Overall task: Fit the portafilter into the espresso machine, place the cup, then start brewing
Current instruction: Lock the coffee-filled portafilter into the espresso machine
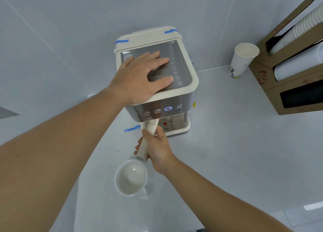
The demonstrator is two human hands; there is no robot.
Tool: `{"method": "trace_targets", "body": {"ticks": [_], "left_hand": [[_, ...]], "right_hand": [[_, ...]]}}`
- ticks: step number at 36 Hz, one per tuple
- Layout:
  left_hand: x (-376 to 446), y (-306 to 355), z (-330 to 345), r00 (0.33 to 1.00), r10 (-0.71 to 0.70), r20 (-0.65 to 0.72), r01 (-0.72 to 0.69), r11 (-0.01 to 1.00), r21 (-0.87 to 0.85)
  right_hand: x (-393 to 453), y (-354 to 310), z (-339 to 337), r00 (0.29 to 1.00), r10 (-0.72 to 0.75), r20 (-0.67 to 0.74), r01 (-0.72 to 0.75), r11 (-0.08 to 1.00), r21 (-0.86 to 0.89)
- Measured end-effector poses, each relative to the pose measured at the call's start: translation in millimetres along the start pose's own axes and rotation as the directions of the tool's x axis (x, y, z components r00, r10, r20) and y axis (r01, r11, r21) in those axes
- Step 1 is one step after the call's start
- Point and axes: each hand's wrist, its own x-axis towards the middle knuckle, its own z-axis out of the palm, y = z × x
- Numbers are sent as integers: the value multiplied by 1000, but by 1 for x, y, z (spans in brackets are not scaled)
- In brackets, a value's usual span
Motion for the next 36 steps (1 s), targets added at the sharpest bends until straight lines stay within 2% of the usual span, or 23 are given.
{"method": "trace_targets", "body": {"ticks": [7,12,18,24,36], "left_hand": [[1,0,0,1000,-13,28,13,1000,-3],[0,-1,0,999,-13,41,13,1000,2],[0,-3,0,998,-7,55,8,1000,-6],[0,-3,-1,997,-8,79,7,1000,10],[0,-4,0,996,9,88,-10,1000,17]], "right_hand": [[0,-4,-5,1000,-5,-2,5,995,-102],[1,-10,-16,999,-33,28,40,948,-315],[-2,-23,-29,995,-42,85,75,901,-426],[-7,-35,-39,984,31,174,46,908,-417],[-7,-44,-48,973,136,186,-51,915,-401]]}}
